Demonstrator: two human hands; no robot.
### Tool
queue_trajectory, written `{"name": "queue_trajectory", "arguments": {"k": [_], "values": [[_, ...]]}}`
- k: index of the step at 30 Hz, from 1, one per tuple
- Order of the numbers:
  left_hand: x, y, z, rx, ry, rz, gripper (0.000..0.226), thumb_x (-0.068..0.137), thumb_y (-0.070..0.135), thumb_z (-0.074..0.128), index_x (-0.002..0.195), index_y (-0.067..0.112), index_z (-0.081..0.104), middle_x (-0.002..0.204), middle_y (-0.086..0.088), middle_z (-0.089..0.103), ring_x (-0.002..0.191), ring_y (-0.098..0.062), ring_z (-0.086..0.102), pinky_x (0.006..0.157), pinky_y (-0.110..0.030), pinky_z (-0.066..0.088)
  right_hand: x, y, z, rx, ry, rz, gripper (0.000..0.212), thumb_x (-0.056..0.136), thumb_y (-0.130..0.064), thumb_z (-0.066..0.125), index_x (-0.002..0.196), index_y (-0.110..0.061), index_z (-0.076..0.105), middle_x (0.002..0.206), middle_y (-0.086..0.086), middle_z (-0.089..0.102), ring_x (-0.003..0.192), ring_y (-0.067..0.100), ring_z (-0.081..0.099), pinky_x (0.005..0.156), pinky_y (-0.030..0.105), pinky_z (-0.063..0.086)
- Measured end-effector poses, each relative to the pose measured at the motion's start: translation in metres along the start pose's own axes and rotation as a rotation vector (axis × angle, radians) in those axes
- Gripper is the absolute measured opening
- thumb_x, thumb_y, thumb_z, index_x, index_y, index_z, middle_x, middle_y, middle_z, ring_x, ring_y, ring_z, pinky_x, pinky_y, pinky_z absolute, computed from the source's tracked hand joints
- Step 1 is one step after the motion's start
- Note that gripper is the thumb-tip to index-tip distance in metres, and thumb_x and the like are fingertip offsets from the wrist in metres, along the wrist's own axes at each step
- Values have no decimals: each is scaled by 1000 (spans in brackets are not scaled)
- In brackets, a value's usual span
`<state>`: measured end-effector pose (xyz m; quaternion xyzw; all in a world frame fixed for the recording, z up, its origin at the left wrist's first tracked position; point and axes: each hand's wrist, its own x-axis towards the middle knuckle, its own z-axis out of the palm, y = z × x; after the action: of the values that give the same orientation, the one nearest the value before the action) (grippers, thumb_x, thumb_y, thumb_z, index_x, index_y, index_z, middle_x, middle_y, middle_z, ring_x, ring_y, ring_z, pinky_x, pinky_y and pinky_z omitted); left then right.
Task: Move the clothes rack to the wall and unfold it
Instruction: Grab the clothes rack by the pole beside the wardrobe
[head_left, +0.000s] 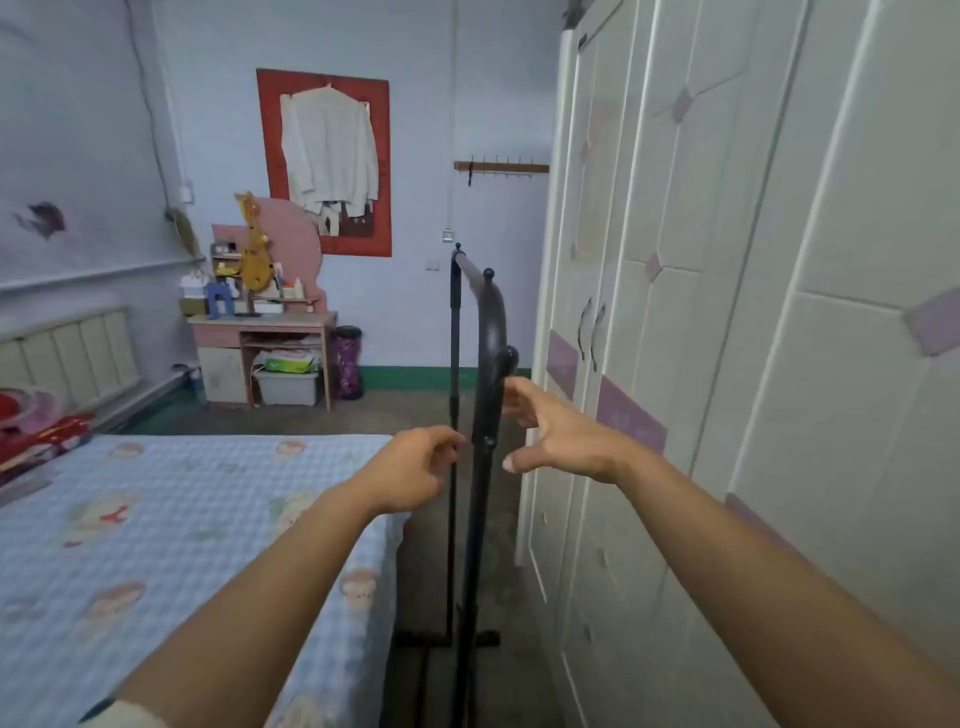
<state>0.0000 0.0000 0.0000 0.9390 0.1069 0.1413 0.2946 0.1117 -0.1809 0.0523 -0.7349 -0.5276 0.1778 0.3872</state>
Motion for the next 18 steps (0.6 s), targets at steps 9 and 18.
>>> {"name": "queue_trajectory", "arguments": {"k": [9,18], "values": [[-29,-42,74,-359,-246,-75,70,69,-2,66,132,23,47,121,4,60,110,-12,58,81,-23,50,14,17,59,367,205,-78,52,77,-6,77,123,-5,52,122,10,64,108,23,65,91,26,55],[-47,-76,157,-405,-237,-247,61,70,14,79,124,13,50,115,-6,65,107,-20,63,95,-34,50,28,15,90,550,404,-112,22,84,-11,70,94,-4,52,80,27,66,67,23,67,68,34,59]]}}
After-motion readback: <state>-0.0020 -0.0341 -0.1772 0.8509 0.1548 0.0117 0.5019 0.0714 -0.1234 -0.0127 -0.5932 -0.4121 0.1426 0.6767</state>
